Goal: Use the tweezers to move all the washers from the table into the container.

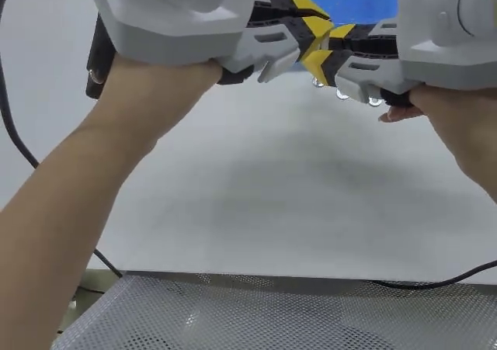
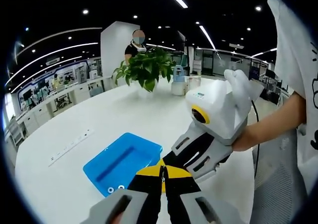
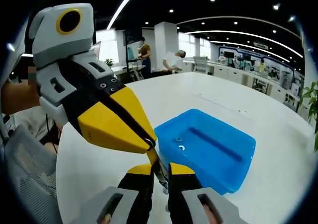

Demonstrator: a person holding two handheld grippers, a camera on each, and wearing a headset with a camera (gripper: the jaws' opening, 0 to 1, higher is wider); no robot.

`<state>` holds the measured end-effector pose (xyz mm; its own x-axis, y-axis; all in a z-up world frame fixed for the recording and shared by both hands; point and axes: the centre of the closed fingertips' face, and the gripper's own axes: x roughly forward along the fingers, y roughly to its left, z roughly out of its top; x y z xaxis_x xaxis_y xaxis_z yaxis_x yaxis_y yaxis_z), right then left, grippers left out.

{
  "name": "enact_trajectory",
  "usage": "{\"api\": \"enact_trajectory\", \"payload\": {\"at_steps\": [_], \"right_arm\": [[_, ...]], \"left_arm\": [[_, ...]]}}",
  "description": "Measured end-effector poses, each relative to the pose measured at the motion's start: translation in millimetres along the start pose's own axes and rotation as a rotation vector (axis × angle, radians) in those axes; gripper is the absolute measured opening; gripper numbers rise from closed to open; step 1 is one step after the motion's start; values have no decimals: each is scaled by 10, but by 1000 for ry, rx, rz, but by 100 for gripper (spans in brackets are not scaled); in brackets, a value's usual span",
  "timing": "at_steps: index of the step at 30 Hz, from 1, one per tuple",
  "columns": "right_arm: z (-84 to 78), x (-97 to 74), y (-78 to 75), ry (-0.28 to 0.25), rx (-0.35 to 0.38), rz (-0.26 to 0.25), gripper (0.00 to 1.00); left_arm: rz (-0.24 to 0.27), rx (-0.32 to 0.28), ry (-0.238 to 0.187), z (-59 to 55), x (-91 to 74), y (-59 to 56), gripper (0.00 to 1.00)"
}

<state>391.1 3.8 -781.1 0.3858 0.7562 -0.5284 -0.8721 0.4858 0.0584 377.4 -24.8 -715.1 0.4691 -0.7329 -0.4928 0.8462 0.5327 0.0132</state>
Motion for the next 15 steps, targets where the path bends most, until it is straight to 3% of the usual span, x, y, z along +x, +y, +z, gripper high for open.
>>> {"api": "enact_trajectory", "payload": {"at_steps": [15], "right_arm": [[13,-30,39,35,-80,-21,3]], "left_arm": [[-13,-3,10,42,2,-46,0]]}}
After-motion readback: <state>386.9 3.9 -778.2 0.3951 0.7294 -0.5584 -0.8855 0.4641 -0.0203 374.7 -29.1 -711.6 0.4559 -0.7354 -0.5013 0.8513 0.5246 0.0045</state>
